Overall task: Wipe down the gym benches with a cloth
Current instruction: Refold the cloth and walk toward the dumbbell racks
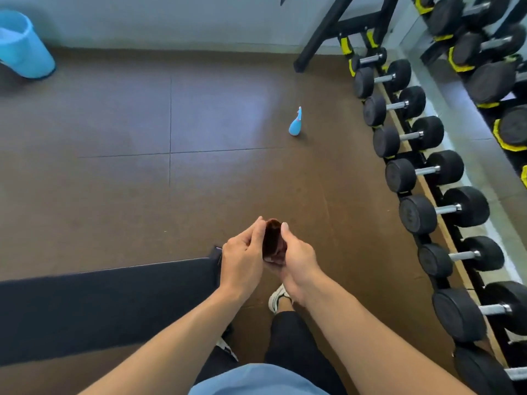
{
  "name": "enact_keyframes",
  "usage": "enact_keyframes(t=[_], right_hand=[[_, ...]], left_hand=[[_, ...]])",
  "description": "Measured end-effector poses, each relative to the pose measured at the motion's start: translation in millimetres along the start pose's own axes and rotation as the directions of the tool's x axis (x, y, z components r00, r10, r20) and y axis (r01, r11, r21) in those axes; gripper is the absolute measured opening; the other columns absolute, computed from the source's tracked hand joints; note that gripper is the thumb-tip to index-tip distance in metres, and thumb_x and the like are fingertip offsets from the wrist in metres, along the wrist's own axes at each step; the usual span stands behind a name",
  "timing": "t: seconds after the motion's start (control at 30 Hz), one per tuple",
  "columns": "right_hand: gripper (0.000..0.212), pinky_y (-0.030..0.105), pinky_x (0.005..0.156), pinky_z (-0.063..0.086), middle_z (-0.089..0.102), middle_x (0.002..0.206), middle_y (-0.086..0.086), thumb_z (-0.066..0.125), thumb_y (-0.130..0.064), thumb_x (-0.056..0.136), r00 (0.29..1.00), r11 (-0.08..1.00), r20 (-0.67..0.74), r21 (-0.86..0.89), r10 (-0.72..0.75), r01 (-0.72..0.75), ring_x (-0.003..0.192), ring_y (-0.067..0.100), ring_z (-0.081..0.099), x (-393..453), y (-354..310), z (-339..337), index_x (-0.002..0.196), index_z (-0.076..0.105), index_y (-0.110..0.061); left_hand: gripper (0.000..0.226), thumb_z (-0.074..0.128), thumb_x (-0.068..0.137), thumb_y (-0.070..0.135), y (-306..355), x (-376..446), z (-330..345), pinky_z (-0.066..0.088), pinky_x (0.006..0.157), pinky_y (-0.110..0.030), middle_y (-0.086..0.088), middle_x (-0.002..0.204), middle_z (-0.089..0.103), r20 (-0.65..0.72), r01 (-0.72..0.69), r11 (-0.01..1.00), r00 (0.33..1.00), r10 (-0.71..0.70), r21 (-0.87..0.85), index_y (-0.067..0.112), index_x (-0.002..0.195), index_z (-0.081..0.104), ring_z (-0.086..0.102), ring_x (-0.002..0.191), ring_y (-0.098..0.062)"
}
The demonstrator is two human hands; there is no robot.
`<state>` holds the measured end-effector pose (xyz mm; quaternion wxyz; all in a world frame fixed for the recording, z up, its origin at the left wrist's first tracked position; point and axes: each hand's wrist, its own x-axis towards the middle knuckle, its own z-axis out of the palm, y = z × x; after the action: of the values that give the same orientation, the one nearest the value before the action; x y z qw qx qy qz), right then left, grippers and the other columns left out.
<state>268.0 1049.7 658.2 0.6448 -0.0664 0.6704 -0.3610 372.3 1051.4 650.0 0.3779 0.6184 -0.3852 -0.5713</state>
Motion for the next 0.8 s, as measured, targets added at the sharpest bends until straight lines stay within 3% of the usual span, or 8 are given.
enact_keyframes(t=[0.07,0.2,0.33,0.43,0.53,0.67,0.73,0.8], right_hand=[[0.044,0.045,0.105,0.056,0.077,0.117,0.010,0.061,-0.050,0.101,0.998,1.000,0.061,-0.014,-0.002,0.003,0.114,0.027,0.070,19,-22,-9,0.120,0.071,-0.012],[0.044,0.041,0.108,0.055,0.079,0.116,0.006,0.076,-0.040,0.092,0.978,0.979,0.209,-0.198,-0.011,0.053,0.115,0.022,0.072,59,-68,-39,0.124,0.072,-0.010],[0.025,0.041,0.107,0.056,0.078,0.116,0.000,0.064,-0.024,0.104,0.972,0.939,0.235,-0.325,-0.031,0.109,0.114,0.019,0.071,97,-124,-68,0.127,0.071,-0.017],[0.019,0.041,0.102,0.055,0.078,0.108,-0.005,0.062,-0.025,0.105,0.941,0.735,0.262,-0.593,-0.212,0.330,0.111,0.020,0.071,121,-165,-86,0.119,0.074,-0.028],[0.020,0.041,0.096,0.054,0.077,0.105,-0.007,0.063,-0.022,0.102,0.860,0.455,0.427,-0.730,-0.279,0.510,0.105,0.019,0.070,130,-216,-102,0.116,0.074,-0.031],[0.022,0.026,0.090,0.052,0.075,0.100,-0.001,0.062,-0.004,0.102,0.724,0.562,0.645,-0.514,-0.245,0.648,0.094,0.009,0.068,115,-289,-112,0.110,0.074,-0.020],[0.018,0.028,0.095,0.053,0.074,0.105,0.006,0.062,-0.004,0.100,0.670,0.674,0.697,-0.369,-0.255,0.640,0.101,0.014,0.068,107,-321,-118,0.113,0.073,-0.011],[0.023,0.034,0.100,0.054,0.076,0.109,0.008,0.064,-0.011,0.095,0.638,0.784,0.722,-0.220,-0.269,0.580,0.107,0.021,0.070,103,-348,-124,0.116,0.072,-0.007]], left_hand=[[0.036,0.039,0.110,0.034,7,9,18,0.053,0.080,-0.009,0.024,0.095,0.077,0.060,0.069,0.989,0.996,-0.061,-0.135,0.039,0.105,0.074,0.069,0.096,0.008],[0.049,0.035,0.098,0.034,25,37,51,0.055,0.103,-0.032,0.000,0.130,0.072,0.056,0.129,0.950,0.991,-0.118,-0.285,0.020,0.129,0.070,0.065,0.125,-0.014],[0.049,0.032,0.104,-0.003,47,84,77,0.060,0.096,-0.038,-0.008,0.135,0.068,0.103,0.217,0.925,0.976,-0.194,-0.312,0.018,0.141,0.056,0.068,0.122,-0.023],[0.063,0.043,0.098,-0.015,62,113,95,0.061,0.089,-0.033,-0.001,0.139,0.064,0.068,0.212,0.969,0.977,-0.204,-0.129,0.024,0.148,0.046,0.070,0.118,-0.021],[0.080,0.067,0.090,-0.008,81,142,108,0.045,0.105,-0.024,0.010,0.153,0.050,0.068,0.068,0.974,0.994,-0.085,0.218,0.033,0.154,0.041,0.047,0.139,-0.010],[0.087,0.086,0.078,0.011,112,174,132,0.032,0.116,-0.027,0.009,0.154,0.049,0.256,-0.079,0.906,0.966,-0.034,0.416,0.047,0.147,0.046,0.041,0.139,0.000],[0.057,0.086,0.080,0.011,128,184,145,0.048,0.094,-0.013,0.014,0.118,0.073,0.283,-0.147,0.907,0.959,0.032,0.395,0.043,0.121,0.064,0.061,0.109,0.013],[0.036,0.084,0.083,0.013,141,193,150,0.052,0.071,-0.010,0.016,0.088,0.076,0.284,-0.193,0.908,0.955,0.088,0.371,0.040,0.099,0.067,0.069,0.086,0.008]])
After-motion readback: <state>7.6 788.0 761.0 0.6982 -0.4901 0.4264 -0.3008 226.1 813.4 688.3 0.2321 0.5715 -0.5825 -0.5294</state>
